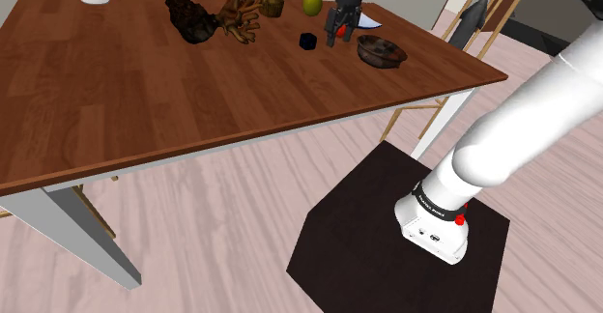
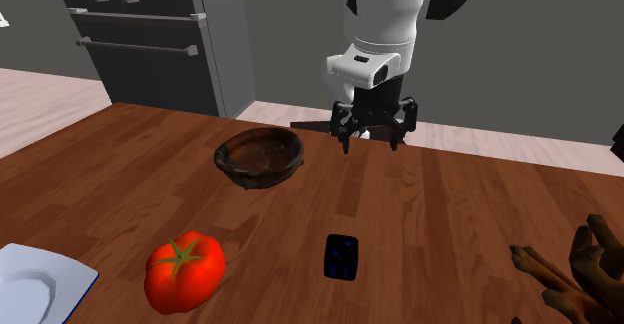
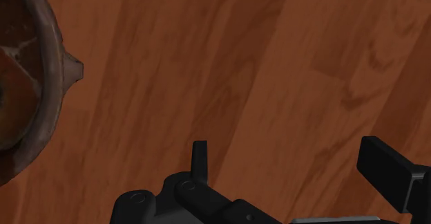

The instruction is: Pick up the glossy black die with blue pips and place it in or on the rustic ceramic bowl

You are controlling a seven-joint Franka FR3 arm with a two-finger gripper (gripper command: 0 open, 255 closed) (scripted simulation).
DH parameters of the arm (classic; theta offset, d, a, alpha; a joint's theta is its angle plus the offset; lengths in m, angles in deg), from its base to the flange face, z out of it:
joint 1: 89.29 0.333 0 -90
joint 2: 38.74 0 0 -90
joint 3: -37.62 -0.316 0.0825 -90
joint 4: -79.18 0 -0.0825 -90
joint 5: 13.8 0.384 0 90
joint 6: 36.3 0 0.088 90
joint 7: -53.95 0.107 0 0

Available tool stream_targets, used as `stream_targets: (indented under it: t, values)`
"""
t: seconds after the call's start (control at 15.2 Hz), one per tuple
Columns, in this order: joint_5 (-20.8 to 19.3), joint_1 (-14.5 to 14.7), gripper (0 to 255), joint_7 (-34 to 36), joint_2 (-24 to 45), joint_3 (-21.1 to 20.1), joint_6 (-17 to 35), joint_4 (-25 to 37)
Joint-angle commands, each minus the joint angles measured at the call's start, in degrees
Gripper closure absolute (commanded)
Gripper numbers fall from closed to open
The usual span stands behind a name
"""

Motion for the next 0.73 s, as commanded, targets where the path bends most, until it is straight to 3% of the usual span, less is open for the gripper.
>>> stream_targets:
  t: [0.0,0.66]
  values:
    - [0.1,-0.4,0,-1.5,3.7,0.7,1.0,3.3]
    - [2.5,-2.8,0,-7.0,24.9,2.1,2.1,26.3]
